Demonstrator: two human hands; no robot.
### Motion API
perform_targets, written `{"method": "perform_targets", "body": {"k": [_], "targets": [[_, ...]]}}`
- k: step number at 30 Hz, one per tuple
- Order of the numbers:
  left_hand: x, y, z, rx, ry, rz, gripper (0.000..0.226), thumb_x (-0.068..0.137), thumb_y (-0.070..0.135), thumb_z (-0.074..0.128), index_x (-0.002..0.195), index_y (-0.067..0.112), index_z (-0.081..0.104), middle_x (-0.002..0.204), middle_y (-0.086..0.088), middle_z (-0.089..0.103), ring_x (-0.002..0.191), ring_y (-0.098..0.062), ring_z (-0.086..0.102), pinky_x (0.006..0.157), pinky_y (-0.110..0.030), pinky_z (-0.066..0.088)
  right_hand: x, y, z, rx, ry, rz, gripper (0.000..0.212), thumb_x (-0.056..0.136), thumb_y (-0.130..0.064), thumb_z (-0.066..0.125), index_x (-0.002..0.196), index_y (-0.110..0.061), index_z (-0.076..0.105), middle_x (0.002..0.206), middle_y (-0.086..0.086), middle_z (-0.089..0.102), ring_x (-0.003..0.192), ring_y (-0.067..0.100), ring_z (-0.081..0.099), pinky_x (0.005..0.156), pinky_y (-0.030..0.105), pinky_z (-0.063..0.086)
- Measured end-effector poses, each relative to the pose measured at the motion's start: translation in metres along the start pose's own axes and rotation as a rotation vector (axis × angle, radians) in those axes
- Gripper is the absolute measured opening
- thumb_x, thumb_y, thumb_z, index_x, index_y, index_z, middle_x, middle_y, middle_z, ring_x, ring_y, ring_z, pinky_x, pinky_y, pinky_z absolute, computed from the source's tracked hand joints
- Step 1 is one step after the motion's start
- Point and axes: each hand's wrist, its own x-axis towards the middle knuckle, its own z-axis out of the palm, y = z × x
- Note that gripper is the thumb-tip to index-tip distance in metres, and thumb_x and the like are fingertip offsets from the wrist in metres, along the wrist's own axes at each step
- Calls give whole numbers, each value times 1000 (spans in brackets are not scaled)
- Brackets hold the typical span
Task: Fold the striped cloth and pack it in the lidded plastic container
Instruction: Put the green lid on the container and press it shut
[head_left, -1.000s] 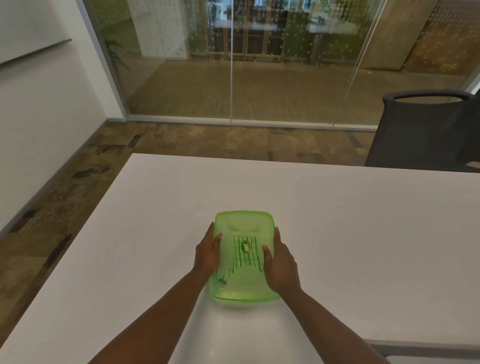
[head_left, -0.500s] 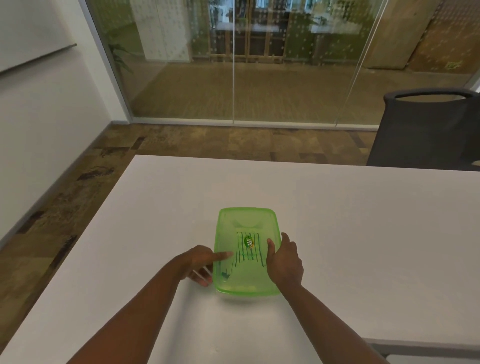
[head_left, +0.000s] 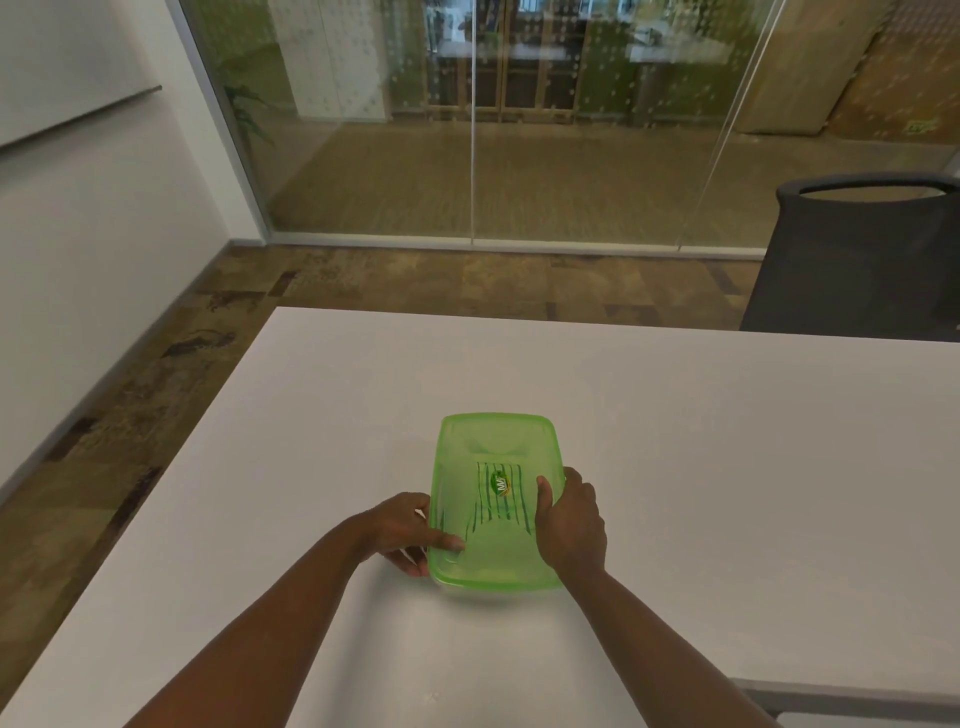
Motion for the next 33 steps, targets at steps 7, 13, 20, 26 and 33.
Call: {"method": "perform_targets", "body": {"k": [7, 13, 20, 26, 33], "targets": [[0, -7, 2, -73, -93, 94, 45, 72, 6, 77, 99, 28, 49, 93, 1, 62, 56, -9, 70, 52, -23, 58, 1, 1, 0, 4, 5, -6, 48, 96, -43, 35, 133, -12, 39, 125, 14, 52, 107, 38, 57, 86, 41, 46], [-1, -8, -2, -48, -181, 51, 42, 74, 12, 76, 102, 30, 50, 94, -1, 65, 58, -9, 70, 56, -22, 59, -1, 4, 0, 7, -36, 1, 47, 96, -44, 34, 132, -13, 37, 123, 15, 54, 108, 38, 57, 87, 41, 46], [22, 4, -10, -375, 267, 14, 26, 90, 43, 52, 91, 17, 54, 92, -8, 59, 70, -19, 61, 57, -28, 53, 15, 2, -15, -65, -3, -107, 58, 94, -45, 41, 143, -17, 26, 141, 9, 41, 123, 30, 47, 94, 41, 44], [55, 39, -7, -415, 525, 78, 19, 87, 36, 61, 96, 19, 63, 103, -9, 60, 86, -24, 57, 54, -24, 48, 55, -15, -19, -136, -162, -360, 47, 100, -30, 32, 146, -29, 23, 156, 2, 20, 138, 25, 29, 107, 40, 36], [74, 53, -12, -362, 563, -4, 40, 84, 39, 63, 111, 10, 63, 103, -7, 52, 90, -25, 47, 66, -28, 41, 62, -9, -6, -172, -175, -396, 43, 101, -29, 26, 144, -32, 27, 157, -6, 19, 136, 23, 32, 103, 38, 40]]}}
